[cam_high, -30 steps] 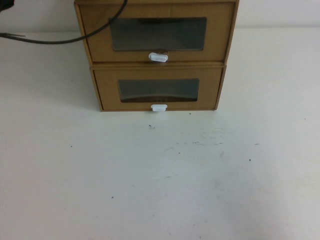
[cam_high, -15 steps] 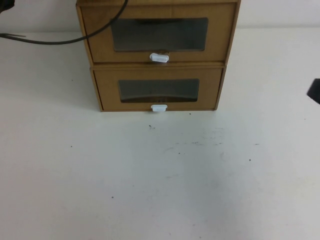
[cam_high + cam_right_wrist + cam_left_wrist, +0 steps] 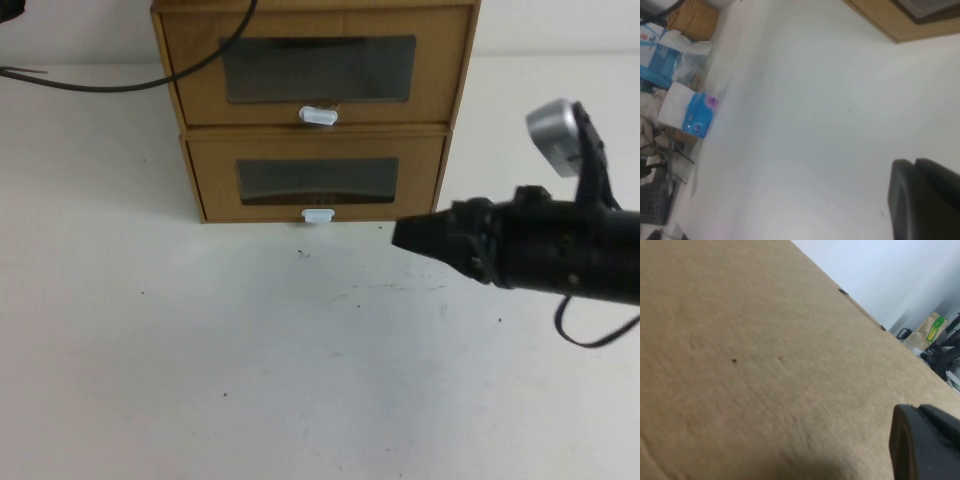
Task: Open the shoe box
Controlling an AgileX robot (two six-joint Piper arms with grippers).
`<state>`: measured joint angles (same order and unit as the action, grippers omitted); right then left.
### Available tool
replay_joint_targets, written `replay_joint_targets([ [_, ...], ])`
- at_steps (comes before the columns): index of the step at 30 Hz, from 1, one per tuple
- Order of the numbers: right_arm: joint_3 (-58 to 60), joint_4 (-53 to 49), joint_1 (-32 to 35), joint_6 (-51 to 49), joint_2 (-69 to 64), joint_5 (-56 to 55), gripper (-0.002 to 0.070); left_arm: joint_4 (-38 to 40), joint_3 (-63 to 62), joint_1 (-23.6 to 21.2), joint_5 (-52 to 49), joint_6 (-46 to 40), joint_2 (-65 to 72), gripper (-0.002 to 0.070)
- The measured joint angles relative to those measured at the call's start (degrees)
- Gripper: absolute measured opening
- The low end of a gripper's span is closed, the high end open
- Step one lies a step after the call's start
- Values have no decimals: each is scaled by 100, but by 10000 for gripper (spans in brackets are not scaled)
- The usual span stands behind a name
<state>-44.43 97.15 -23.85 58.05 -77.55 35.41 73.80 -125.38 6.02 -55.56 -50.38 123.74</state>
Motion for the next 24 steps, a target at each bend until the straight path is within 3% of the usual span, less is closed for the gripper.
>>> replay_joint_targets([
  [8, -1140, 68, -16, -453, -1747, 700, -18, 22, 0, -23, -165, -127, 0, -6],
  [14, -1667, 20, 157, 585, -2174, 1919, -18, 40, 0, -23, -230, -171, 0, -6],
  [24, -2004, -10, 1650, 316, -1396, 2999, -18, 49, 0, -23, -254, -189, 0, -6],
])
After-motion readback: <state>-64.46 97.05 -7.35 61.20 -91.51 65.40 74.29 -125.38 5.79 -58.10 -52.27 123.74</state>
